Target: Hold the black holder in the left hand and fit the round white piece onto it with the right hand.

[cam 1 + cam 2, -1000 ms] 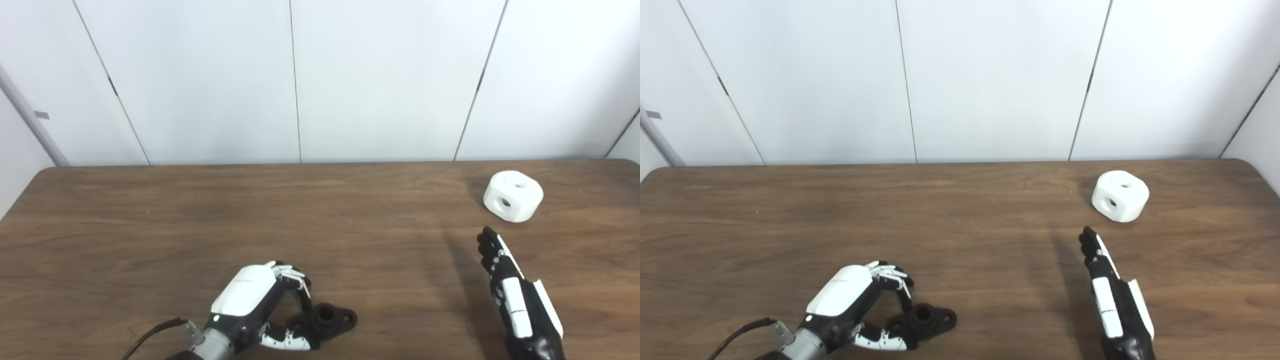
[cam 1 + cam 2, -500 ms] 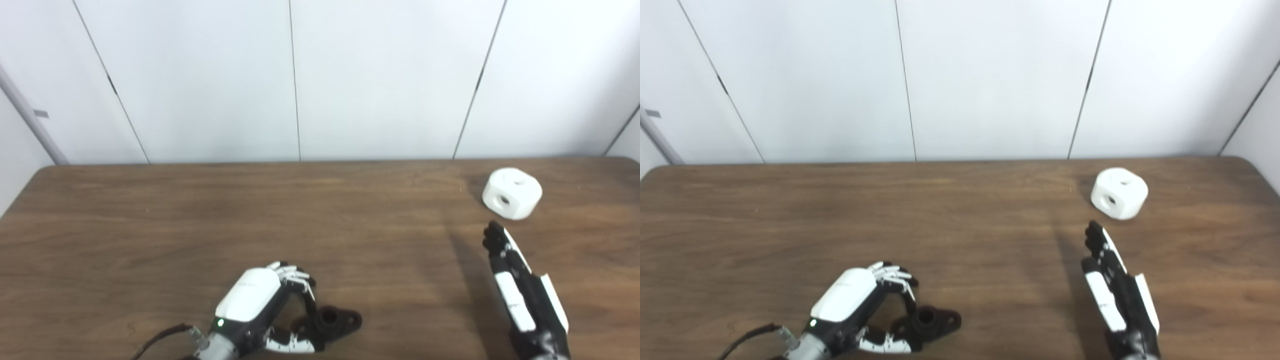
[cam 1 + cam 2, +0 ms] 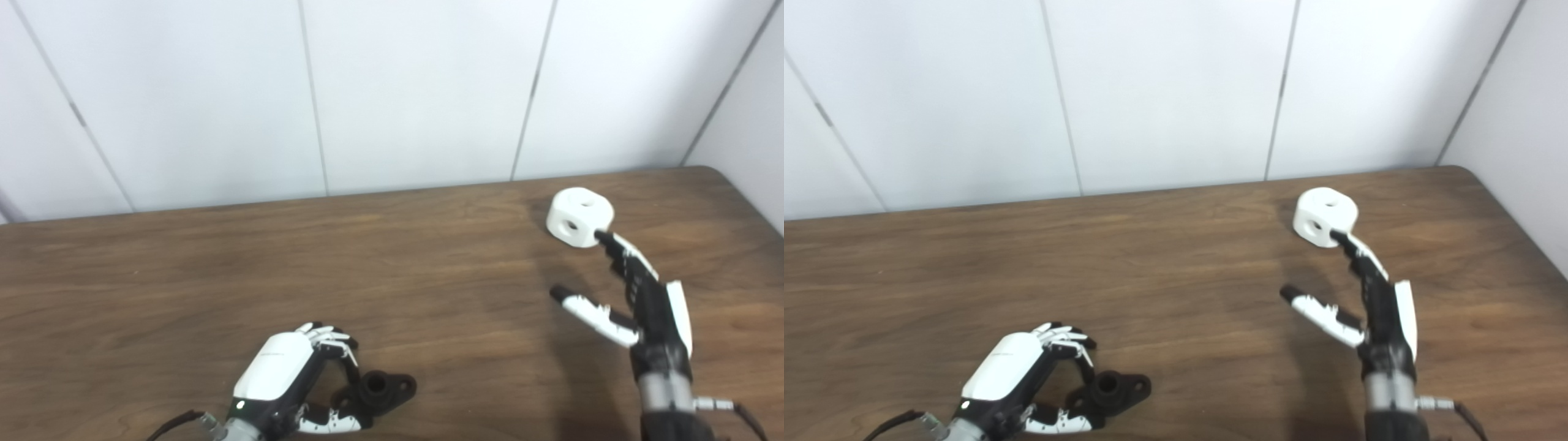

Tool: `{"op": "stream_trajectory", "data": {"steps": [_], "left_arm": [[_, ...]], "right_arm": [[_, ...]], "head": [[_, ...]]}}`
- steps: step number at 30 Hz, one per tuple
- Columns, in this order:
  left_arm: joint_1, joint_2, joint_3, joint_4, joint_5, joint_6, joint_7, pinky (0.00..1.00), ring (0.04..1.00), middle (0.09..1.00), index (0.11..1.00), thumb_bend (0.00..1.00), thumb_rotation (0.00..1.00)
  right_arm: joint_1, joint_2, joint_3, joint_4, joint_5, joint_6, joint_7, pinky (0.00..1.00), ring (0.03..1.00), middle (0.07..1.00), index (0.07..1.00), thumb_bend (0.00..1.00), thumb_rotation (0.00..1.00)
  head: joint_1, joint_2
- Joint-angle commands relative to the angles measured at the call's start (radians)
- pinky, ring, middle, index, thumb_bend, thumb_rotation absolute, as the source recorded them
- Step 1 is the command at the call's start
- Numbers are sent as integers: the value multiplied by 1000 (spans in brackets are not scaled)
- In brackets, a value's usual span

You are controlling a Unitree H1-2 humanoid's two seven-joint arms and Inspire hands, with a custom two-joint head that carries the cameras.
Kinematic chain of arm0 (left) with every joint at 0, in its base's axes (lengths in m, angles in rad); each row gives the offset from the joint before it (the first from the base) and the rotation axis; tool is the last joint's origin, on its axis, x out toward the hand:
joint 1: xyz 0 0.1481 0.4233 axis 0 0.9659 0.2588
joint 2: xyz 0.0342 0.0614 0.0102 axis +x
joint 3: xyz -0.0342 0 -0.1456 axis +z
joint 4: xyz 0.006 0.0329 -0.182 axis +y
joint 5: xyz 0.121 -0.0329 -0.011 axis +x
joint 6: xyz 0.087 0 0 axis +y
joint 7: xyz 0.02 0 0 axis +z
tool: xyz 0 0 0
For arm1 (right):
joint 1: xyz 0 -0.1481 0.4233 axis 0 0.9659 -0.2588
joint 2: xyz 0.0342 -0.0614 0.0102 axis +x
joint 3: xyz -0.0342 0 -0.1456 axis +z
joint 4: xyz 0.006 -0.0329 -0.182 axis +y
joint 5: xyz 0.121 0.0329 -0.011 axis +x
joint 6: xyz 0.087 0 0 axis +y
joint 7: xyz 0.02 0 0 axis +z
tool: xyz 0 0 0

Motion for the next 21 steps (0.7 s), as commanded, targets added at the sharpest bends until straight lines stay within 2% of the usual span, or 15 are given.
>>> {"op": "stream_trajectory", "data": {"steps": [1, 5, 8, 12, 18, 21], "left_arm": [[7, 16, -1, -17, -16, -10, -28, 929, 849, 770, 486, 520, 49], [9, 24, 8, -29, -26, -1, -51, 925, 846, 768, 486, 520, 48], [10, 32, 13, -36, -28, 1, -66, 916, 842, 765, 486, 519, 47], [9, 40, 18, -36, -36, -12, -75, 904, 835, 760, 485, 519, 46], [2, 49, 20, -30, -49, -26, -82, 892, 830, 754, 485, 519, 45], [-1, 49, 23, -30, -51, -31, -83, 888, 826, 750, 485, 519, 45]], "right_arm": [[-37, -18, -11, -43, -31, 11, -12, 931, 902, 857, 773, 813, 305], [-95, -55, -26, -31, -75, 72, -4, 925, 903, 847, 752, 858, 313], [-125, -87, -27, -17, -94, 91, 6, 984, 932, 870, 764, 851, 315], [-161, -111, -24, -3, -118, 133, 9, 997, 934, 880, 758, 855, 316], [-232, -186, 16, 87, -218, 177, 30, 1000, 926, 903, 775, 863, 335], [-272, -208, 20, 147, -240, 183, 39, 916, 925, 931, 789, 874, 322]], "head": [[-12, 1], [-64, 1], [-96, 2], [-128, 1], [-160, -2], [-166, -3]]}}
